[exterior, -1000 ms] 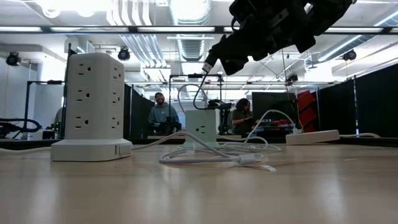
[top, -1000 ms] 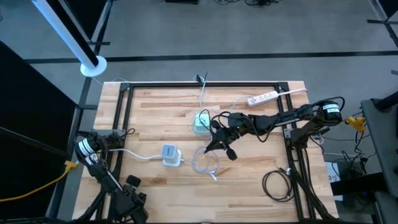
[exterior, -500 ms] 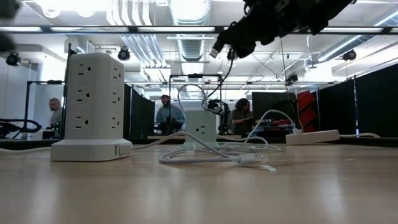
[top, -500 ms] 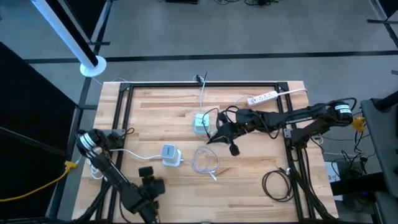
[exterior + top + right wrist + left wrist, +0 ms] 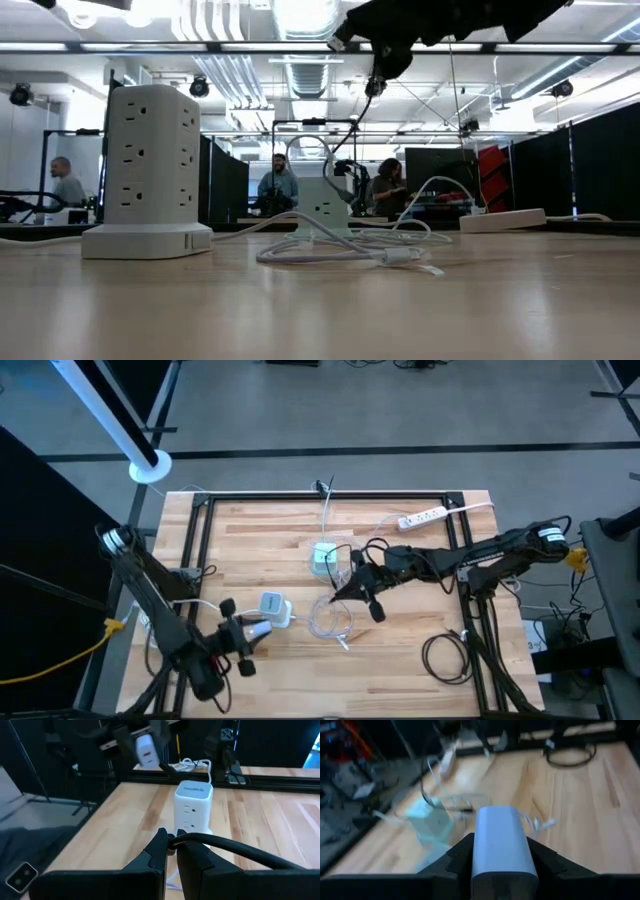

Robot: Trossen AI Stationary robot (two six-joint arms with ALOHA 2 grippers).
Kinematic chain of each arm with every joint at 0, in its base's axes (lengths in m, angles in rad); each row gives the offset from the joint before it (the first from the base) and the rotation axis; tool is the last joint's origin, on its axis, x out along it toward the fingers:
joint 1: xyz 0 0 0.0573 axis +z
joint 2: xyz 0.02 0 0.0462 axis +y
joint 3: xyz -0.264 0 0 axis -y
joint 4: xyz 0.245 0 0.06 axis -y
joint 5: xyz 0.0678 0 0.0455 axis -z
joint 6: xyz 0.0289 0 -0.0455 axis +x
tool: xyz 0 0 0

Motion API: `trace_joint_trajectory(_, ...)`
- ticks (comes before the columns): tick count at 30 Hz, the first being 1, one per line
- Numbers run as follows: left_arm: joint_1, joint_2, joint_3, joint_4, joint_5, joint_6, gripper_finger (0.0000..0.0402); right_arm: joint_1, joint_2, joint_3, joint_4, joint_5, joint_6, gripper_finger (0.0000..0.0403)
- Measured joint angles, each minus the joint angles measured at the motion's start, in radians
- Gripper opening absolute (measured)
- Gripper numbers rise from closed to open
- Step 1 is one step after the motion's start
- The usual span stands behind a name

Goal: Insert USB
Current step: Insert the top black charger cable into the white charger adapter

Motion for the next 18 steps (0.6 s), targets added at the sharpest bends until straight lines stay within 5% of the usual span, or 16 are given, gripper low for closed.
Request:
trace_joint_trajectory(3,-0.005,-0.115,-0.101,0.177,-0.07,0.175,0.0118,0.013,0.024,0.001,0.056,0.013,0.019,0.0014)
trace_joint_trajectory(10,0.008,-0.358,-0.296,0.64,-0.011,0.621,0.0118,-0.034,0.122,0.0,0.227,0.015,-0.078,0.0014)
trace_joint_trajectory(18,0.06,-0.562,-0.379,0.734,0.135,0.733,0.0118,-0.088,0.206,0.005,0.45,0.012,-0.099,0.0014)
